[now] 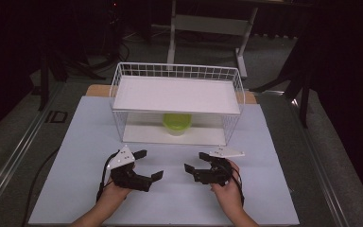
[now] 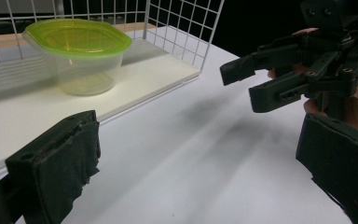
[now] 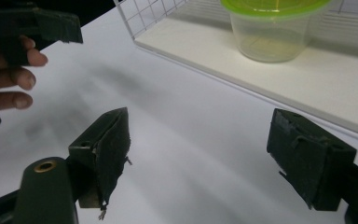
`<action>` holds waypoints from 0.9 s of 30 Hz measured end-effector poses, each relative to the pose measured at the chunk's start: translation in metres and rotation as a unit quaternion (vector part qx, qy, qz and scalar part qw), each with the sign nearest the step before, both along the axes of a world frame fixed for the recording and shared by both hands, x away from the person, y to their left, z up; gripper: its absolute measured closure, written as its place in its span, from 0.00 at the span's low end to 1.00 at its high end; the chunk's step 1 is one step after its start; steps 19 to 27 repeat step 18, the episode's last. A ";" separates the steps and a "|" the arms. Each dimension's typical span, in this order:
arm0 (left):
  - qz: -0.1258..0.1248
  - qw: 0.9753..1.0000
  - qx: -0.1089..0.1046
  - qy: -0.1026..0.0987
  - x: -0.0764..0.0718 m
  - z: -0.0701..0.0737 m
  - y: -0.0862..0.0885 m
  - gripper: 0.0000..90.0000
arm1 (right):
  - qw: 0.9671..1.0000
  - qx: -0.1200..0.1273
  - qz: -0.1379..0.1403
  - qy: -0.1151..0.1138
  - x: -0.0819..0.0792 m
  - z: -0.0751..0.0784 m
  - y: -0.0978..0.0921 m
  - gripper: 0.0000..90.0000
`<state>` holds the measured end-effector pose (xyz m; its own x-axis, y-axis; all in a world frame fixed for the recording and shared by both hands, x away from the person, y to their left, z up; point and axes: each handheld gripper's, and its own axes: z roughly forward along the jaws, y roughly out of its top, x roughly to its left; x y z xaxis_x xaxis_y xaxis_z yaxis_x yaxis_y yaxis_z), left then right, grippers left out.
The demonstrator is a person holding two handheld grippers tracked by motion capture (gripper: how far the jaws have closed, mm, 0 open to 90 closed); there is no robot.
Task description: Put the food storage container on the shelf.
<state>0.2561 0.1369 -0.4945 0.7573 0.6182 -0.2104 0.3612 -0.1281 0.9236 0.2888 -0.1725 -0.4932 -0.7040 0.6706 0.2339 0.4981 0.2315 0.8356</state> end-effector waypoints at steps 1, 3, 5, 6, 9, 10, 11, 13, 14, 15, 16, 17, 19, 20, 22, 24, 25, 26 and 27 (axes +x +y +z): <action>0.001 1.000 0.000 -0.001 -0.002 0.000 0.001 0.01 | 1.000 -0.001 0.002 0.000 -0.002 -0.001 -0.002 0.23; 0.000 1.000 0.003 -0.001 -0.005 -0.001 0.003 0.01 | 1.000 -0.005 0.002 -0.005 -0.007 -0.002 -0.007 0.23; 0.001 1.000 0.002 -0.003 -0.008 -0.002 0.004 0.01 | 1.000 -0.009 0.003 -0.003 -0.010 -0.004 -0.011 0.23; 0.000 1.000 0.003 -0.004 -0.009 -0.003 0.005 0.01 | 1.000 -0.010 0.003 -0.003 -0.011 -0.004 -0.013 0.23; -0.001 1.000 0.001 -0.005 -0.011 -0.005 0.006 0.01 | 1.000 -0.011 0.001 -0.004 -0.014 -0.007 -0.019 0.23; -0.002 1.000 0.003 -0.005 -0.012 -0.006 0.006 0.01 | 1.000 -0.009 -0.001 -0.005 -0.015 -0.007 -0.021 0.23; -0.002 1.000 0.003 -0.005 -0.012 -0.006 0.006 0.01 | 1.000 -0.009 -0.001 -0.005 -0.015 -0.007 -0.021 0.23; -0.005 1.000 0.002 -0.004 -0.013 -0.009 0.006 0.01 | 1.000 -0.007 0.000 -0.007 -0.014 -0.009 -0.023 0.23; -0.005 1.000 0.000 -0.002 -0.013 -0.009 0.006 0.01 | 1.000 -0.005 0.000 -0.008 -0.014 -0.009 -0.023 0.23; -0.006 1.000 -0.004 0.000 -0.013 -0.010 0.006 0.01 | 1.000 -0.004 -0.001 -0.009 -0.014 -0.009 -0.023 0.23; -0.007 1.000 -0.004 0.001 -0.013 -0.009 0.006 0.01 | 1.000 -0.007 -0.002 -0.011 -0.014 -0.008 -0.023 0.23; -0.006 1.000 -0.004 -0.001 -0.013 -0.009 0.006 0.01 | 1.000 -0.007 -0.001 -0.014 -0.014 -0.008 -0.023 0.23; -0.006 1.000 -0.003 -0.004 -0.013 -0.009 0.007 0.01 | 1.000 -0.007 -0.001 -0.015 -0.014 -0.007 -0.023 0.23; -0.006 1.000 -0.003 -0.004 -0.013 -0.009 0.007 0.01 | 1.000 -0.007 -0.001 -0.015 -0.014 -0.007 -0.023 0.23; -0.006 1.000 -0.003 -0.004 -0.013 -0.009 0.007 0.01 | 1.000 -0.007 -0.001 -0.015 -0.014 -0.007 -0.023 0.23; -0.006 1.000 -0.003 -0.004 -0.013 -0.009 0.007 0.01 | 1.000 -0.007 -0.001 -0.015 -0.014 -0.007 -0.023 0.23; -0.006 1.000 -0.003 -0.004 -0.013 -0.009 0.007 0.01 | 1.000 -0.007 -0.001 -0.015 -0.014 -0.007 -0.023 0.23; -0.006 1.000 -0.003 -0.004 -0.013 -0.009 0.007 0.01 | 1.000 -0.007 -0.001 -0.015 -0.014 -0.007 -0.023 0.23; -0.006 1.000 -0.003 -0.004 -0.013 -0.009 0.007 0.01 | 1.000 -0.007 -0.001 -0.015 -0.014 -0.007 -0.023 0.23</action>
